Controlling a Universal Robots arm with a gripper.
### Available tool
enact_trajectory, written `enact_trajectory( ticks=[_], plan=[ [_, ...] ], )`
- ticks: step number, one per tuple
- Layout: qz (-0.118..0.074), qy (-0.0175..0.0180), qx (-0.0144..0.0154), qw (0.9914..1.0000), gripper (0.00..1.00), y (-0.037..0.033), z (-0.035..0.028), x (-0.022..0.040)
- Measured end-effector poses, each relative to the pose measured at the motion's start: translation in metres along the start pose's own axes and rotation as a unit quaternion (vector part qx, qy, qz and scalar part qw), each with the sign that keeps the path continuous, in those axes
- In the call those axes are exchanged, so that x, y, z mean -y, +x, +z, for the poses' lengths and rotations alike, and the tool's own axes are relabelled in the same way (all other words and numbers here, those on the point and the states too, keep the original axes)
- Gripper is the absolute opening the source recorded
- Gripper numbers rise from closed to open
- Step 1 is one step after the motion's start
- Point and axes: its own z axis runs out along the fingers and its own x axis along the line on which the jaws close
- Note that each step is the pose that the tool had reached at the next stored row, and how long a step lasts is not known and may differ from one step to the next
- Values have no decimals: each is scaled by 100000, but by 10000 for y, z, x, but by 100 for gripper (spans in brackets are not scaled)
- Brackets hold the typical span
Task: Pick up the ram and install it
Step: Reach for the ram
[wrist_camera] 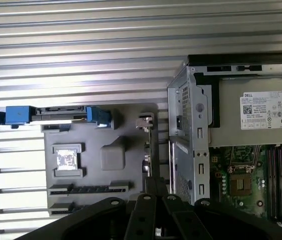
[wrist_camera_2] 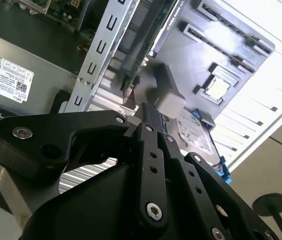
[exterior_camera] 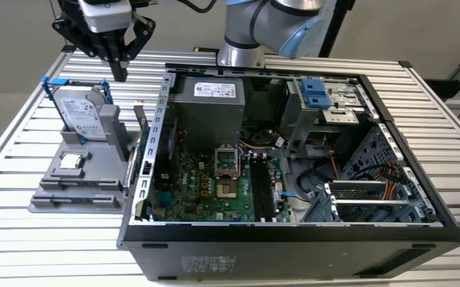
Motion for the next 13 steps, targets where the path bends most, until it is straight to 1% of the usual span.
enact_trajectory(
  ticks=[7,13],
  plan=[
    [-4,2,-2,100000,0,131,-3,9],
    [-3,-1,1,100000,0,264,-5,19]
  ],
)
